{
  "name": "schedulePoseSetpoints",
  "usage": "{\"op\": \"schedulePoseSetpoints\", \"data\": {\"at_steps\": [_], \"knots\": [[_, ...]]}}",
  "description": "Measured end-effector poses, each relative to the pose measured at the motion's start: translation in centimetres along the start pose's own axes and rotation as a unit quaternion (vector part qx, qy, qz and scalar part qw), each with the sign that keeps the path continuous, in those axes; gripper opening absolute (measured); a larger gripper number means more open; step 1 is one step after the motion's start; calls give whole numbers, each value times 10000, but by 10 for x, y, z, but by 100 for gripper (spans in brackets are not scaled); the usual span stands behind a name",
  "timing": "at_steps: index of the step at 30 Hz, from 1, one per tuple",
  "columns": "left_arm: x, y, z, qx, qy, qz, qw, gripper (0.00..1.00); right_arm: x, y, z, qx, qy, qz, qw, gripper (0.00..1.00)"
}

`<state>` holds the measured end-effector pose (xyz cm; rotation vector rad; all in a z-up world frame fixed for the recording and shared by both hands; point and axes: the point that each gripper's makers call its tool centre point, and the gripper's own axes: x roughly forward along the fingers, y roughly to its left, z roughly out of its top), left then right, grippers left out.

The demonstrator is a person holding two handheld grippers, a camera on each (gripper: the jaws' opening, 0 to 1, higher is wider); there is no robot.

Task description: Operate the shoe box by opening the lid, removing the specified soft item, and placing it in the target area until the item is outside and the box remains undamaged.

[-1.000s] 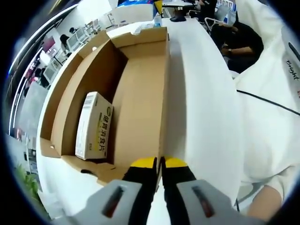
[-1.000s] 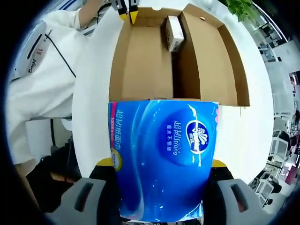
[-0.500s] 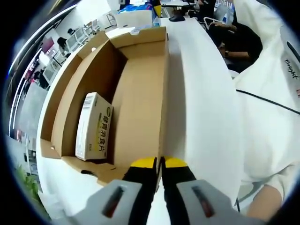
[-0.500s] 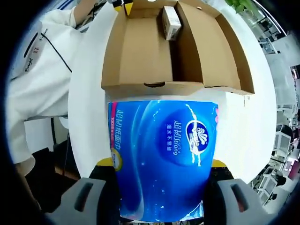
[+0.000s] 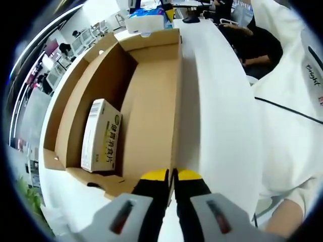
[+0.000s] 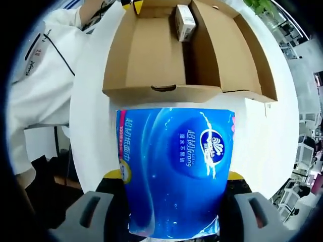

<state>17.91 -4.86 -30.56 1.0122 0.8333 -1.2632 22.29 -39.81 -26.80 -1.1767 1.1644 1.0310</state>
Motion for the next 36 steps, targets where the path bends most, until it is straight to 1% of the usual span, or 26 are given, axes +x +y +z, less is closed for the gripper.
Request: {"op": "schedulePoseSetpoints", "data": {"at_steps": [6, 15, 18, 22, 24, 36], "knots": [[0, 0, 0, -29, 21, 0, 10000, 4, 6, -1, -2, -18, -20, -7, 10000, 70], [0, 0, 0, -19, 10, -13, 10000, 4, 9, 0, 2, -24, -133, 34, 9999, 70], [0, 1, 0, -20, 6, -11, 10000, 4, 14, 0, 1, -37, -109, 62, 9999, 70], [0, 0, 0, -11, -4, -4, 10000, 4, 14, 0, 2, -101, -167, 37, 9998, 70], [0, 0, 0, -14, 4, -5, 10000, 4, 15, 0, 2, -52, -174, 69, 9998, 70], [0, 1, 1, -20, 0, 21, 10000, 4, 19, 1, 1, -78, -216, 110, 9997, 70]]}}
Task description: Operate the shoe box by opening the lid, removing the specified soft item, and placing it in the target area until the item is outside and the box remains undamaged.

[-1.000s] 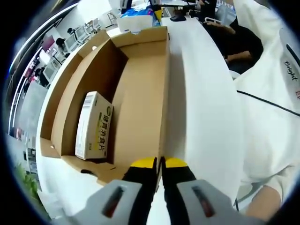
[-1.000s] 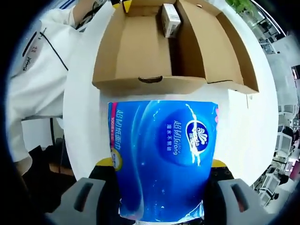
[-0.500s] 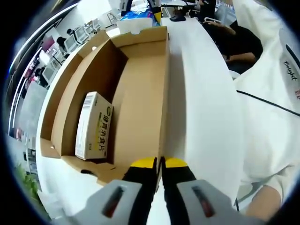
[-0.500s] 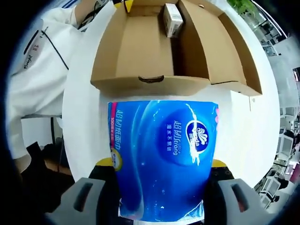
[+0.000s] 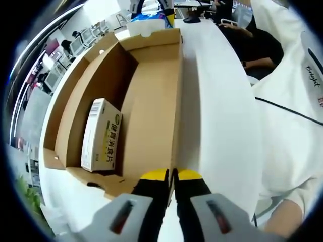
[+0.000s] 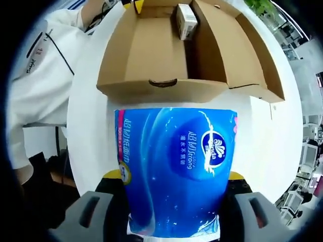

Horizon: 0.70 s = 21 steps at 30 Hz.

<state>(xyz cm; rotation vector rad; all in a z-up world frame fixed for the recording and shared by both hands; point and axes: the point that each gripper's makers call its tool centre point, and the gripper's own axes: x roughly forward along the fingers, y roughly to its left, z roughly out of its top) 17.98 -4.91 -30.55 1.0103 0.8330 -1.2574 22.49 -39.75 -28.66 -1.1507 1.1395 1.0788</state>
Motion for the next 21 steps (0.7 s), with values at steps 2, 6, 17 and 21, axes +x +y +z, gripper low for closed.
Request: {"op": "schedulePoseSetpoints", "data": {"at_steps": [2, 6, 17, 21], "knots": [[0, 0, 0, 2, 1, 1, 10000, 4, 0, 1, 0, 3, 0, -5, 10000, 71], [0, 0, 0, 3, 5, -3, 10000, 4, 2, 1, -1, 36, 44, 24, 10000, 73], [0, 1, 0, 9, -3, -11, 10000, 4, 0, 1, -1, -14, 174, -39, 9998, 76], [0, 1, 0, 5, 8, -10, 10000, 4, -2, -1, -1, -67, 143, -116, 9998, 77]]}}
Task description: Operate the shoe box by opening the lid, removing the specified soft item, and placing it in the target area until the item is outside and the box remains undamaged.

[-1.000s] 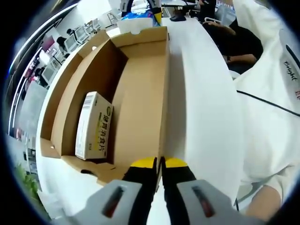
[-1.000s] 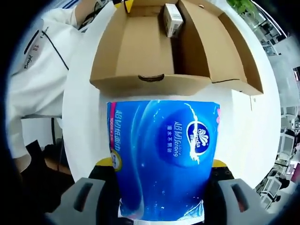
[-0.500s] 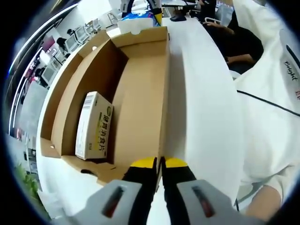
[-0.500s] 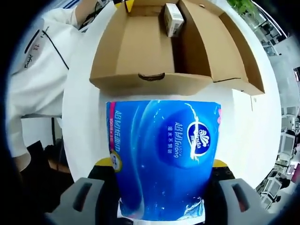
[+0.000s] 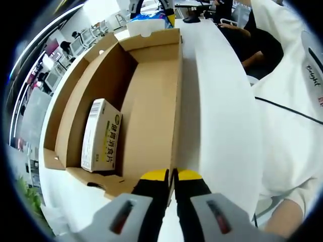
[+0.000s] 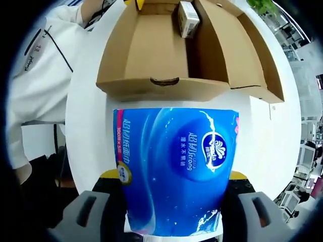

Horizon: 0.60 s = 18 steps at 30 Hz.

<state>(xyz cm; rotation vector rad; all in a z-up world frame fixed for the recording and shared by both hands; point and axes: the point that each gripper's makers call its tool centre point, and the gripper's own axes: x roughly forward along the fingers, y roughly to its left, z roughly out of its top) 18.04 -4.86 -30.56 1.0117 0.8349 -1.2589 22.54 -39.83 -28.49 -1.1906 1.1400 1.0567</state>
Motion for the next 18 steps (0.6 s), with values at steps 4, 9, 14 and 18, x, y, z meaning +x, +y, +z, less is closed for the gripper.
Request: {"op": "schedulePoseSetpoints", "data": {"at_steps": [4, 9, 14, 18], "knots": [[0, 0, 0, -5, -1, -5, 10000, 4, -1, -1, 0, -1, 13, -46, 10000, 77], [0, 0, 0, 2, -8, 2, 10000, 4, -5, -3, 1, -23, -8, -163, 9999, 76], [0, -1, 0, 1, 4, -12, 10000, 4, -12, -3, 2, -8, -36, -280, 9996, 75], [0, -1, 0, 7, -2, -8, 10000, 4, -20, -3, 4, 2, -61, -316, 9995, 73]]}}
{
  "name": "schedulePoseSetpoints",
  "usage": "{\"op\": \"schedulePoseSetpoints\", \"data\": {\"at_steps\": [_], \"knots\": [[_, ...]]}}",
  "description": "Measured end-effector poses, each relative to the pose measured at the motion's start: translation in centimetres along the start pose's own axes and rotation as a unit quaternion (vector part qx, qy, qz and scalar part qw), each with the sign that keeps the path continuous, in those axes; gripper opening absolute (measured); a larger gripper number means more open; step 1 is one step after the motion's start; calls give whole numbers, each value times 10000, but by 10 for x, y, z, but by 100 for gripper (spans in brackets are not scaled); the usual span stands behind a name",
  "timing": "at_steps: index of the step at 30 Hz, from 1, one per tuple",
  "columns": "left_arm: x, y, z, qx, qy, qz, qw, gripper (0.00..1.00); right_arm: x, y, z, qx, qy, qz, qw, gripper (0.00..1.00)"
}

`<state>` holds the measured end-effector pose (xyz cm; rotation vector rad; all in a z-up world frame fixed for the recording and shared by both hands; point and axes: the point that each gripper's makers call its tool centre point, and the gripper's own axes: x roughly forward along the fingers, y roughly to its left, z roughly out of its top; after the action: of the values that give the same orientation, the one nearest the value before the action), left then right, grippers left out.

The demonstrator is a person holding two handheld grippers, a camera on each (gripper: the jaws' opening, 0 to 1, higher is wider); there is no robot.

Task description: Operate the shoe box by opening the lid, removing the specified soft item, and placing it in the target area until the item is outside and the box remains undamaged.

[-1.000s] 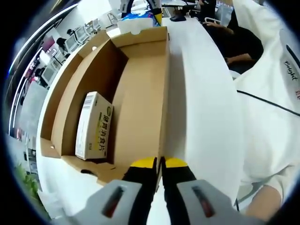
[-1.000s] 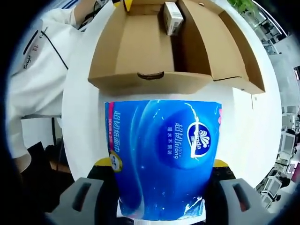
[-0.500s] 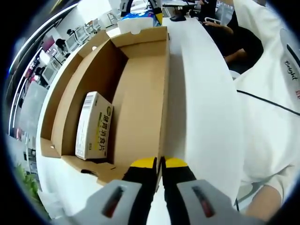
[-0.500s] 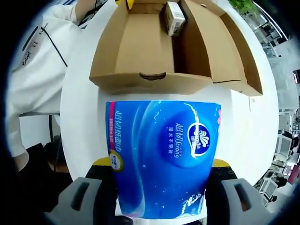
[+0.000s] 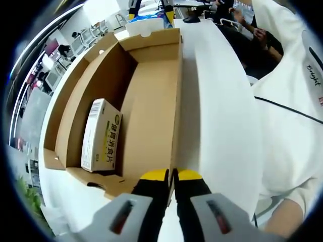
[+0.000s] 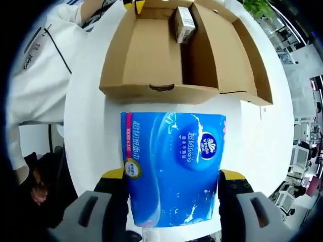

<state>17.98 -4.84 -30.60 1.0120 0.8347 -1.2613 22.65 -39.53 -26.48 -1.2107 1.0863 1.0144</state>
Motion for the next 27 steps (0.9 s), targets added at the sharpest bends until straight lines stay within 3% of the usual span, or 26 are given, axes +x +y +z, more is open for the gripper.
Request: {"op": "schedulePoseSetpoints", "data": {"at_steps": [13, 15, 20, 22, 27], "knots": [[0, 1, 0, -26, 14, -14, 10000, 4, -23, 3, 5, 347, -202, 12, 9992, 68], [-1, 1, 0, -78, 5, 4, 10000, 4, -30, 4, 14, 630, -475, 41, 9969, 66], [-1, 1, 0, -107, -20, 5, 9999, 5, -49, 1, 36, 734, -1253, -33, 9894, 65], [-1, 1, 0, -107, -20, 10, 9999, 5, -52, -8, 39, 729, -1437, -309, 9864, 65], [-1, 1, 0, -104, -34, 24, 9999, 5, -52, -17, 40, 752, -1680, -547, 9814, 63]]}}
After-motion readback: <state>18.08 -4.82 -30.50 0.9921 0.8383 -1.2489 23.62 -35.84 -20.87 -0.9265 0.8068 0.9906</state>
